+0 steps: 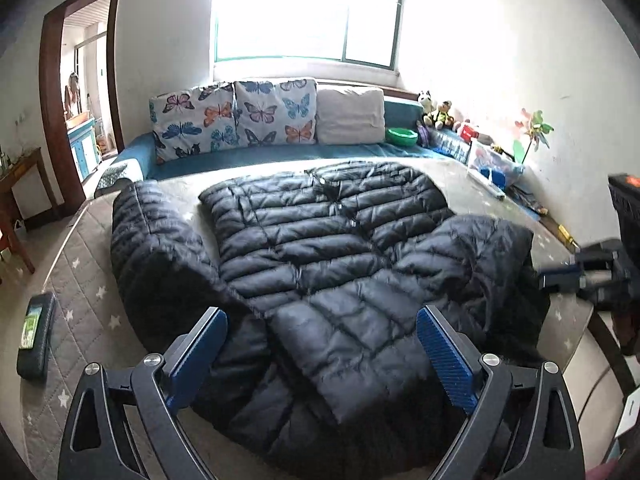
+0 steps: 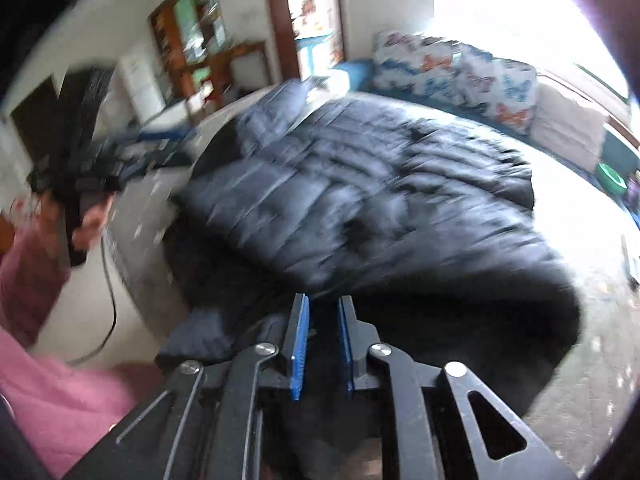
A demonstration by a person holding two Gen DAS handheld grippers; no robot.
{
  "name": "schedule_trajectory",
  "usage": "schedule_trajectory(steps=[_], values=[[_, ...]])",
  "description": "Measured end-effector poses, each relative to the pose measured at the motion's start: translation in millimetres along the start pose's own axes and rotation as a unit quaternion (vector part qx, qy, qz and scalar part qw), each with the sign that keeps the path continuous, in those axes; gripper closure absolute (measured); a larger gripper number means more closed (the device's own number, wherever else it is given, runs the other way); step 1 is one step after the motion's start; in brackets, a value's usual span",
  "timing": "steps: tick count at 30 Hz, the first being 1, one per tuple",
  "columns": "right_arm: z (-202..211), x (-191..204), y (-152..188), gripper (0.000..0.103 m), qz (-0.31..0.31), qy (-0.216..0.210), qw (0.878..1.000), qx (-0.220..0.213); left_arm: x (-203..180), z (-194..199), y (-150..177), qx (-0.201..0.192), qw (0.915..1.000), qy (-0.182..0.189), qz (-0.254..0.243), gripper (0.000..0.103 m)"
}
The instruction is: Fold large clothes
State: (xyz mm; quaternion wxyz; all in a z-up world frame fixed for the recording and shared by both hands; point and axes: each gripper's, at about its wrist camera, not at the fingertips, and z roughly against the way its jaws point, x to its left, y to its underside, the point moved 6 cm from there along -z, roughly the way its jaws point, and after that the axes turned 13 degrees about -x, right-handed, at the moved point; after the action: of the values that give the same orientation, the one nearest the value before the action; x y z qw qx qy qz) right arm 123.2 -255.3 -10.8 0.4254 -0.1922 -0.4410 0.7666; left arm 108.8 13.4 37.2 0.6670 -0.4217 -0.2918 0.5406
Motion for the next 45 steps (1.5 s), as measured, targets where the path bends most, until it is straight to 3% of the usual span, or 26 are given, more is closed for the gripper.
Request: schedule_trajectory(steps=[3,4,7,10,13,17,19,24,28,35,42,45], values=[[2,-48,-26,0.036,-0.045,0.051,0.997,-0.039,-8,-10,-17,-0.009,0.9999,0.013,0.003,0.000],[1,-69,-35,0.033,-0.064,0.070,0.994,-0.055,-13,-16,-21,-0.008,0.9998,0.018,-0.003,0.000],[-12,-111,-37,0.033,-0.120,0.083,0.988,-0.053,-29,-39,-23,0.001,0.9994,0.023,-0.025,0.000],[-32,-133,-17,0.033,-0.173,0.072,0.982,-0.035,-42,-66,-9,0.035,0.9981,0.045,-0.024,0.000],[-43,-135,12,0.033,-0.177,0.078,0.981,-0.018,-50,-87,19,0.075,0.9950,0.061,-0.024,0.000],[-48,-135,49,0.032,-0.154,0.097,0.983,0.008,-45,-106,54,0.113,0.9919,0.037,-0.046,0.000],[-48,-136,58,0.032,-0.141,0.097,0.985,0.000,-40,-111,66,0.120,0.9911,0.028,-0.052,0.000],[-47,-135,55,0.032,-0.126,0.110,0.986,0.003,-33,-109,75,0.112,0.9924,0.025,-0.046,0.000],[-34,-121,31,0.032,-0.093,0.144,0.985,0.010,-28,-91,68,0.102,0.9936,0.015,-0.045,0.000],[-39,-81,-8,0.025,-0.044,0.116,0.992,-0.026,-12,-58,33,0.044,0.9984,0.021,0.026,0.000],[-87,-74,18,0.023,-0.042,0.122,0.991,0.028,14,-76,67,0.080,0.9939,-0.072,-0.022,0.000],[-95,-78,30,0.015,-0.057,0.113,0.992,0.029,20,-80,83,0.077,0.9940,-0.076,-0.018,0.000]])
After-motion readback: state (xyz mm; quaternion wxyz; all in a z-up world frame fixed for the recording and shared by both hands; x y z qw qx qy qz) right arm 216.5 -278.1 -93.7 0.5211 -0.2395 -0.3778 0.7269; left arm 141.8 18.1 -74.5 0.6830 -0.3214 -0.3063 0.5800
